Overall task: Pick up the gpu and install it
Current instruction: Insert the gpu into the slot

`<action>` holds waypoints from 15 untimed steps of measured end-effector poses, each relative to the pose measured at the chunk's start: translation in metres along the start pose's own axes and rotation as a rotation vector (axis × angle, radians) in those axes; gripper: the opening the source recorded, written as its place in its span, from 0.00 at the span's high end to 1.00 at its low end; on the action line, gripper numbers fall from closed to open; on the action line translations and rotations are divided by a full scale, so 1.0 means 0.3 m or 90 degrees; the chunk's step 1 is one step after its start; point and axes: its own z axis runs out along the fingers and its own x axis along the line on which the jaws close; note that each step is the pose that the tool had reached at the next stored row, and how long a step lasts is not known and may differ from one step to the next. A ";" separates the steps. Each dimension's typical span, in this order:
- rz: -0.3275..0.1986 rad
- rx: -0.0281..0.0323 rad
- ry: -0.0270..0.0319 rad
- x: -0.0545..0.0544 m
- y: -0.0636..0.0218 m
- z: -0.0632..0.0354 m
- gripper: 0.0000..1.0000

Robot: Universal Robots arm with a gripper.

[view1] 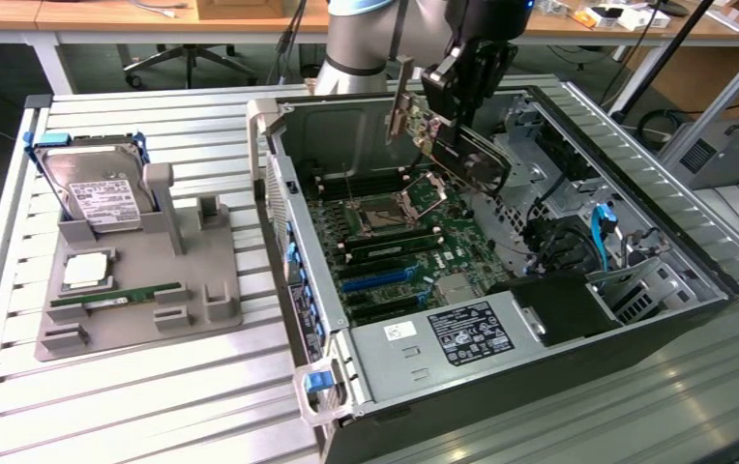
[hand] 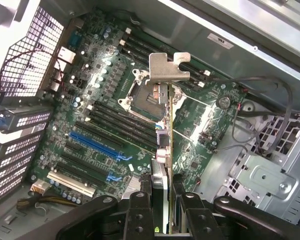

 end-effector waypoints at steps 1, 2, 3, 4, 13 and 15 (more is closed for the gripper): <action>-0.001 0.0000 -0.0001 0.000 0.000 0.000 0.73; -0.002 -0.0001 -0.0001 0.000 0.000 0.000 0.73; -0.003 -0.0001 -0.0002 0.000 0.000 0.000 0.73; -0.005 -0.0001 -0.0003 0.000 0.000 0.000 0.73; -0.017 -0.0003 -0.0011 0.000 0.000 0.000 0.73; -0.021 -0.0004 -0.0014 0.000 0.000 0.000 0.73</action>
